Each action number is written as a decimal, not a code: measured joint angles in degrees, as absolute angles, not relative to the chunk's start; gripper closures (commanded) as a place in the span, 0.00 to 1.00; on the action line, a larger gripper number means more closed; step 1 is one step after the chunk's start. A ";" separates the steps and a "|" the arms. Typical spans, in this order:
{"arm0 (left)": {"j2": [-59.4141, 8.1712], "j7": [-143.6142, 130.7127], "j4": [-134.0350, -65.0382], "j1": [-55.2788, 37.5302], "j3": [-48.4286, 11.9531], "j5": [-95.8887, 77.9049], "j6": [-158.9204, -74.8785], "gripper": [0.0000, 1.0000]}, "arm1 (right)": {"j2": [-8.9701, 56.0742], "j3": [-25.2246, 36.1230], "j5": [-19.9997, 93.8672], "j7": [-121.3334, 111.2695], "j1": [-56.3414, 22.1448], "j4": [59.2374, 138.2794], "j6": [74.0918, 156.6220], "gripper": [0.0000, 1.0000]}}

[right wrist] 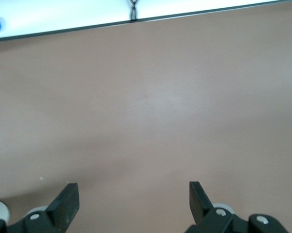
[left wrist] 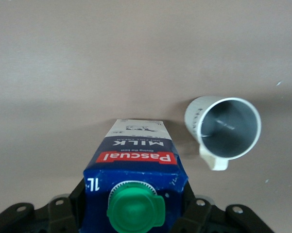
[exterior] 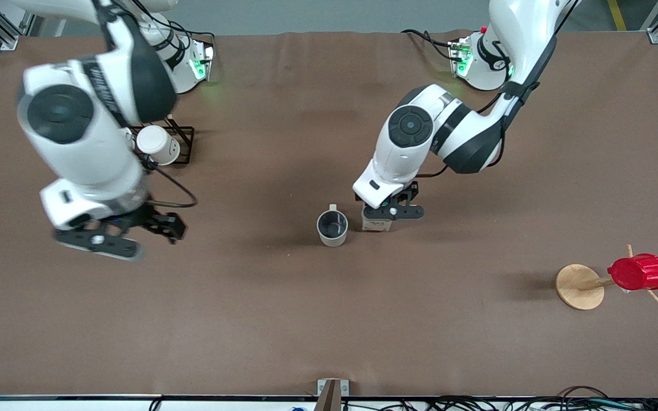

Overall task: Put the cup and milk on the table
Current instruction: 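Set the mug down and open the right gripper, withdrawing it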

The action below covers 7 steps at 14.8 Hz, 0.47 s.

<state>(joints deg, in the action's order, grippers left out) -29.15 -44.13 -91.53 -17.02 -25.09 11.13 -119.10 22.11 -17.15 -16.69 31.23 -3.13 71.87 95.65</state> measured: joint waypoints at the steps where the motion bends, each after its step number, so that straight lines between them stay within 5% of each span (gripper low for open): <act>1: -30.07 -44.23 -90.27 -17.34 -25.08 11.16 -119.01 0.27 | 20.32 -13.47 -13.39 26.81 -3.06 71.87 94.43 0.00; 7: -33.26 -44.23 -87.27 -18.52 -24.49 13.05 -118.62 0.27 | 10.48 2.33 -4.37 7.12 -2.27 71.97 86.05 0.00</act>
